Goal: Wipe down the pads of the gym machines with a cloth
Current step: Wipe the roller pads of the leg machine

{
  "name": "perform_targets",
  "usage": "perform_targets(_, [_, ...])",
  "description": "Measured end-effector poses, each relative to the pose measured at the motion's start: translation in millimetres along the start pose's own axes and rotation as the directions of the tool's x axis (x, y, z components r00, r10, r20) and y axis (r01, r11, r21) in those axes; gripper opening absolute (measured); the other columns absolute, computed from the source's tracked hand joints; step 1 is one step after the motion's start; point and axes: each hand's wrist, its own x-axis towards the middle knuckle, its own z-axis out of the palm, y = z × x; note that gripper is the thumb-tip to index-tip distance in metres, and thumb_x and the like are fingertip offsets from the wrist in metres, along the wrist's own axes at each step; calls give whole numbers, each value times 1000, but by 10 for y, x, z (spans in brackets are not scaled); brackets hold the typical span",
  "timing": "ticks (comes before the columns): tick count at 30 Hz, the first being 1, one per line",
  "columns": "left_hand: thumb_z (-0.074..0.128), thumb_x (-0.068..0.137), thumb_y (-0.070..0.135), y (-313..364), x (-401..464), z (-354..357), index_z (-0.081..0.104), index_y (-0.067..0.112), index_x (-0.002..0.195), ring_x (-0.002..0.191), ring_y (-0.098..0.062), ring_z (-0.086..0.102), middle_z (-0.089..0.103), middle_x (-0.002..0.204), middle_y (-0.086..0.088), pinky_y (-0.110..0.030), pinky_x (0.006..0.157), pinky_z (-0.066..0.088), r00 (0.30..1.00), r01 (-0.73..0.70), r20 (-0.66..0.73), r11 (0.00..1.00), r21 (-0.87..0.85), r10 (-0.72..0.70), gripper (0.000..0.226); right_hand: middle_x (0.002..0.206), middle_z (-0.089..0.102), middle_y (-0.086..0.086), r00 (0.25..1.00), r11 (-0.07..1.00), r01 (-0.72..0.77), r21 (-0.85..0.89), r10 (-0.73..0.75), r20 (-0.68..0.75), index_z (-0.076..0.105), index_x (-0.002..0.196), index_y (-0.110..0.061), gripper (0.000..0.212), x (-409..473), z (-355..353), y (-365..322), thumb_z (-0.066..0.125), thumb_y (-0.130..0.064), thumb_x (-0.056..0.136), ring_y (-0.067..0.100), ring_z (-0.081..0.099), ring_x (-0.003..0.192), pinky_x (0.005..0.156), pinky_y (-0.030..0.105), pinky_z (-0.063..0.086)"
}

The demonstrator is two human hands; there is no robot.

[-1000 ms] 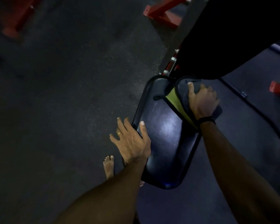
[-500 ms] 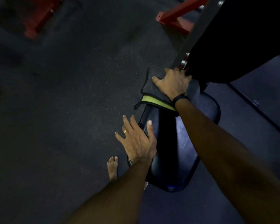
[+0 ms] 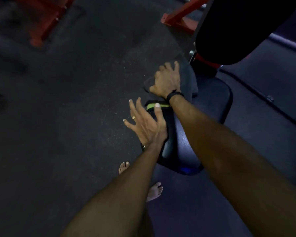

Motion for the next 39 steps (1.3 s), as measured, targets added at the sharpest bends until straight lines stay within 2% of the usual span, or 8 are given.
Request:
perform_targets(5, [32,93,61,-76,-55,-365,43,14,142,145,-14,31,34,159,-6,-54,123,1,952,86,-235,908,-411,-196,68,103,69,4,991,986,124,110,-118,-58,75,94,-17,46,-703,105,-369,57,-57,81,26,49,118,117,50,18])
perform_targets(10, [31,92,64,-110,114,-720,43,16,141,143,-22,37,42,152,-6,-51,122,4,925,76,-300,888,-453,-232,70,107,66,-2,964,956,242,168,-216,-157,71,100,-26,28,-1514,154,-633,53,-45,91,22,46,125,120,54,13])
perform_targets(16, [36,97,58,123,194,-693,39,17,144,136,-18,43,41,152,-1,-50,122,3,962,45,-225,904,-424,-153,63,150,43,2,950,924,294,244,-255,-179,44,143,-29,60,-2280,237,-610,60,-49,89,30,27,147,119,64,11])
perform_targets(20, [39,98,56,173,156,-560,36,18,145,133,-25,47,40,152,-1,-57,119,14,980,90,-128,916,-392,-152,60,144,42,6,952,961,244,131,-211,-223,46,136,-30,68,-2763,555,-324,71,-46,76,31,37,141,116,66,20])
perform_targets(26, [31,105,52,-31,91,-202,37,12,149,140,-33,39,39,156,-10,-56,119,14,913,406,92,902,-144,-397,59,129,44,5,926,929,21,369,121,-358,51,120,-25,52,-3040,708,72,65,-45,74,33,42,128,112,68,24])
perform_targets(29, [25,104,57,-88,42,-111,37,5,148,136,-38,43,45,150,-19,-52,113,27,828,553,114,833,-7,-549,69,125,46,9,819,676,-179,715,505,-272,48,116,-23,37,-2978,662,147,59,-39,84,36,44,122,105,50,39])
perform_targets(33, [24,103,60,2,42,-41,40,1,143,129,-41,48,47,144,-21,-52,102,38,870,483,27,864,143,-492,73,115,51,24,657,337,-397,854,754,8,54,114,-1,29,-2661,434,412,60,-22,94,37,51,107,90,15,24])
perform_targets(39, [24,102,60,-5,51,35,46,0,137,124,-42,50,50,139,-21,-57,100,39,913,403,-30,890,211,-406,73,136,43,27,509,221,-533,817,855,101,39,144,1,51,-1536,433,1166,52,-24,102,41,46,124,101,41,35])
